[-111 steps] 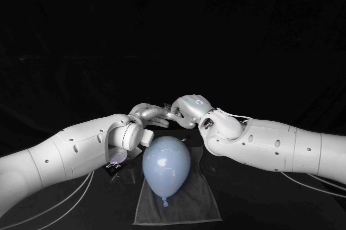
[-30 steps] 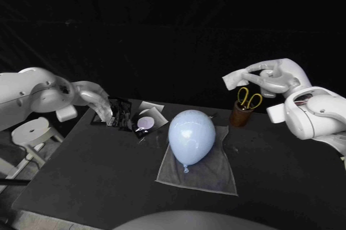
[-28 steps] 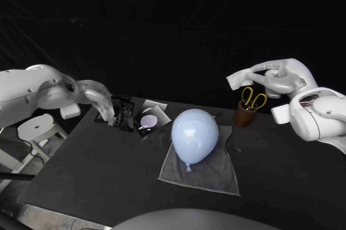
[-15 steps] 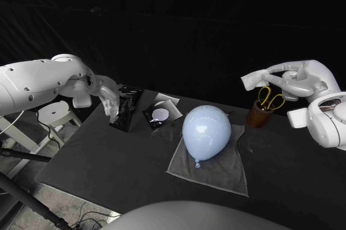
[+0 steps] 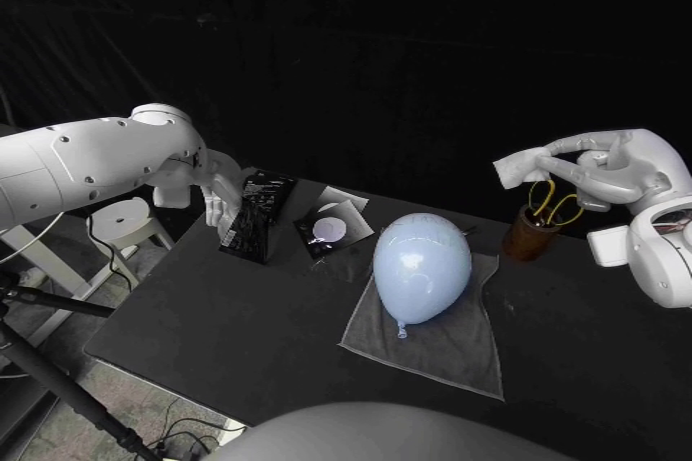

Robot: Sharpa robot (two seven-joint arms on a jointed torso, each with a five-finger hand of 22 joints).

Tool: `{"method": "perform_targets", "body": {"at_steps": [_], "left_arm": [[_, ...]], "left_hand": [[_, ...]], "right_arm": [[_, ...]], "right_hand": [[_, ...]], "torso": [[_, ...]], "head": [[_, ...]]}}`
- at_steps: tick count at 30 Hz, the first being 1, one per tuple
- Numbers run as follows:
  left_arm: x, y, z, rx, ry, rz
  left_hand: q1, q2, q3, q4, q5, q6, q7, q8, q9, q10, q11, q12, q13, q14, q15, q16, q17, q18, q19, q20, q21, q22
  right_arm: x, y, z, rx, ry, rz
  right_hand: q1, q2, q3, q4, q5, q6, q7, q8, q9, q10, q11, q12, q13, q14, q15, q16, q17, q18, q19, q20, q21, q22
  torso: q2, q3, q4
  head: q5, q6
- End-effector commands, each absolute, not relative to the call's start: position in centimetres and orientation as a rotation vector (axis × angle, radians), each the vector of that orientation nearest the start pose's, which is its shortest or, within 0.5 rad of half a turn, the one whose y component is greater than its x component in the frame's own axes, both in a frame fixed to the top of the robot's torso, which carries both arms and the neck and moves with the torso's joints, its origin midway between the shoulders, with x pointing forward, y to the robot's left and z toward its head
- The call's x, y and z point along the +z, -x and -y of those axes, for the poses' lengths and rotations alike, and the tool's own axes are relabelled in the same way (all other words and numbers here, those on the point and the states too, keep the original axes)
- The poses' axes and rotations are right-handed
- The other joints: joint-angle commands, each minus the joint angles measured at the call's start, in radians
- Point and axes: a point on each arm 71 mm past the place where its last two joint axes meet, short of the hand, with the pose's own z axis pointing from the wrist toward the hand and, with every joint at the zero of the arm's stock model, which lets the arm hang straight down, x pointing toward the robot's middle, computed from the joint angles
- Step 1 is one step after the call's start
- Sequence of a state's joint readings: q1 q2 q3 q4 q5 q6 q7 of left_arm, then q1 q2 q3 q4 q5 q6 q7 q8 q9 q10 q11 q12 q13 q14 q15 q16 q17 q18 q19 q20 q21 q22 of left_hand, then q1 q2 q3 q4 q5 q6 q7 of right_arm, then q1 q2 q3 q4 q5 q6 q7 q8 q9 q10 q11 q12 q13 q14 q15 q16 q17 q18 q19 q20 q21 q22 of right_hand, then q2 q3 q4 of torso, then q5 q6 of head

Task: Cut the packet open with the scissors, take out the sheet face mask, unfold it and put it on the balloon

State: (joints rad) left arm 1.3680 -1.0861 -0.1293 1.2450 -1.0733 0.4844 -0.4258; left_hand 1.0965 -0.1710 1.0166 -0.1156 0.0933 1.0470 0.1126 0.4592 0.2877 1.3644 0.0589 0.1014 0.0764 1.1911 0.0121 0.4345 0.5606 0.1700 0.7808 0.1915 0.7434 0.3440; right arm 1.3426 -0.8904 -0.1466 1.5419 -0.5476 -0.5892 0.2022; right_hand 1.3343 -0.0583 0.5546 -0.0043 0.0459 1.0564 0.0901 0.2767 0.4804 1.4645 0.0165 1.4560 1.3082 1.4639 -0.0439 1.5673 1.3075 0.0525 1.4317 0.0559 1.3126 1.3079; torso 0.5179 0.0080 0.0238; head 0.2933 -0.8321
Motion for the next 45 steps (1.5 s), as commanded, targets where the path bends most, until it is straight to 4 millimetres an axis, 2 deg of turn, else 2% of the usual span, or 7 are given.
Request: {"method": "perform_targets", "body": {"at_steps": [1, 23, 29, 33, 37, 40, 45], "left_arm": [[-19.0, -48.7, -42.9, 0.037, 0.319, -2.489], [-22.9, -49.6, -35.1, -0.234, 0.381, -2.563], [-23.7, -49.9, -34.1, -0.259, 0.418, -2.541], [-24.0, -50.2, -33.7, -0.263, 0.441, -2.518], [-24.2, -50.3, -33.6, -0.266, 0.456, -2.500], [-24.3, -50.3, -33.5, -0.268, 0.457, -2.500], [-24.4, -50.3, -33.4, -0.269, 0.447, -2.510]], "left_hand": [[-0.014, 0.001, 0.009, -0.007, 0.019, 0.007, -0.001, 0.009, 0.073, 0.014, -0.003, -0.003, 0.001, 0.006, 0.000, 0.007, 0.004, 0.011, -0.003, -0.003, 0.010, 0.006], [-0.050, 0.005, 0.020, -0.014, 0.052, 0.009, -0.001, 0.015, 0.083, 0.021, -0.004, -0.002, 0.003, 0.007, -0.001, 0.019, 0.012, 0.009, -0.012, -0.004, 0.034, 0.019], [-0.074, 0.012, 0.017, 0.004, 0.048, 0.000, 0.000, 0.019, 0.090, 0.017, -0.002, -0.003, 0.003, 0.001, 0.002, 0.023, 0.015, 0.008, -0.020, 0.005, 0.027, 0.013], [-0.118, -0.008, 0.002, 0.039, 0.037, -0.023, 0.002, 0.032, 0.105, 0.004, 0.002, -0.006, 0.004, -0.016, 0.008, 0.028, 0.021, 0.010, -0.026, 0.023, -0.009, -0.012], [-0.176, -0.071, -0.079, 0.119, 0.012, -0.055, 0.002, 0.051, 0.124, -0.018, 0.010, -0.002, 0.009, -0.045, 0.014, 0.045, 0.033, 0.014, -0.011, 0.048, -0.088, -0.069], [-0.188, -0.094, -0.152, 0.167, -0.004, -0.071, 0.012, 0.051, 0.126, -0.038, 0.016, 0.000, 0.013, -0.068, 0.023, 0.052, 0.037, 0.014, 0.001, 0.054, -0.128, -0.099], [0.007, -0.059, -0.598, 0.357, 0.006, -0.104, 0.025, 0.039, 0.113, -0.090, 0.026, 0.040, 0.034, -0.119, 0.033, 0.093, 0.046, 0.014, 0.054, 0.058, -0.229, -0.175]], "right_arm": [[-14.2, -49.8, 23.4, 1.056, -0.584, -1.433], [-14.5, -49.7, 23.0, 1.061, -0.577, -1.450], [-14.6, -49.7, 22.9, 1.063, -0.576, -1.453], [-14.6, -49.7, 22.8, 1.063, -0.576, -1.456], [-14.8, -49.7, 22.8, 1.062, -0.577, -1.460], [-14.9, -49.7, 22.8, 1.060, -0.579, -1.463], [-15.0, -49.7, 22.9, 1.057, -0.582, -1.465]], "right_hand": [[-0.001, 0.000, 0.004, -0.001, 0.003, 0.005, 0.000, 0.004, 0.002, 0.042, -0.004, 0.002, 0.184, 0.107, -0.007, 0.004, 0.263, 0.012, -0.004, 0.000, -0.006, 0.085], [-0.002, 0.002, 0.005, -0.004, 0.003, 0.002, 0.000, 0.008, 0.004, 0.042, -0.004, 0.002, 0.184, 0.107, -0.007, 0.004, 0.263, 0.012, -0.005, 0.000, -0.008, 0.084], [-0.002, 0.002, 0.005, -0.004, 0.003, 0.002, 0.000, 0.008, 0.004, 0.042, -0.004, 0.002, 0.184, 0.107, -0.007, 0.004, 0.263, 0.012, -0.005, 0.000, -0.008, 0.084], [-0.002, 0.002, 0.005, -0.004, 0.003, 0.002, 0.000, 0.008, 0.004, 0.042, -0.004, 0.002, 0.184, 0.107, -0.007, 0.004, 0.263, 0.012, -0.005, 0.000, -0.008, 0.084], [-0.002, 0.002, 0.006, -0.006, 0.003, 0.001, 0.001, 0.010, 0.005, 0.041, -0.004, 0.001, 0.183, 0.107, -0.007, 0.004, 0.263, 0.012, -0.005, 0.001, -0.008, 0.084], [-0.002, 0.002, 0.006, -0.006, 0.003, 0.001, 0.001, 0.010, 0.005, 0.041, -0.004, 0.001, 0.183, 0.107, -0.007, 0.004, 0.263, 0.012, -0.005, 0.001, -0.008, 0.084], [-0.002, 0.002, 0.006, -0.006, 0.003, 0.001, 0.001, 0.010, 0.005, 0.041, -0.004, 0.001, 0.183, 0.107, -0.007, 0.004, 0.263, 0.012, -0.005, 0.001, -0.008, 0.084]], "torso": [[0.001, 0.0007, -0.0007], [0.002, -0.0001, 0.0001], [0.002, 0.0000, -0.0002], [0.002, 0.0002, -0.0002], [0.003, 0.0009, -0.0003], [0.001, 0.0012, -0.0001], [0.001, 0.0009, -0.0001]], "head": [[-0.003, 0.003], [-0.035, 0.007], [-0.039, 0.009], [-0.042, 0.011], [-0.047, 0.013], [-0.049, 0.012], [-0.058, 0.014]]}}
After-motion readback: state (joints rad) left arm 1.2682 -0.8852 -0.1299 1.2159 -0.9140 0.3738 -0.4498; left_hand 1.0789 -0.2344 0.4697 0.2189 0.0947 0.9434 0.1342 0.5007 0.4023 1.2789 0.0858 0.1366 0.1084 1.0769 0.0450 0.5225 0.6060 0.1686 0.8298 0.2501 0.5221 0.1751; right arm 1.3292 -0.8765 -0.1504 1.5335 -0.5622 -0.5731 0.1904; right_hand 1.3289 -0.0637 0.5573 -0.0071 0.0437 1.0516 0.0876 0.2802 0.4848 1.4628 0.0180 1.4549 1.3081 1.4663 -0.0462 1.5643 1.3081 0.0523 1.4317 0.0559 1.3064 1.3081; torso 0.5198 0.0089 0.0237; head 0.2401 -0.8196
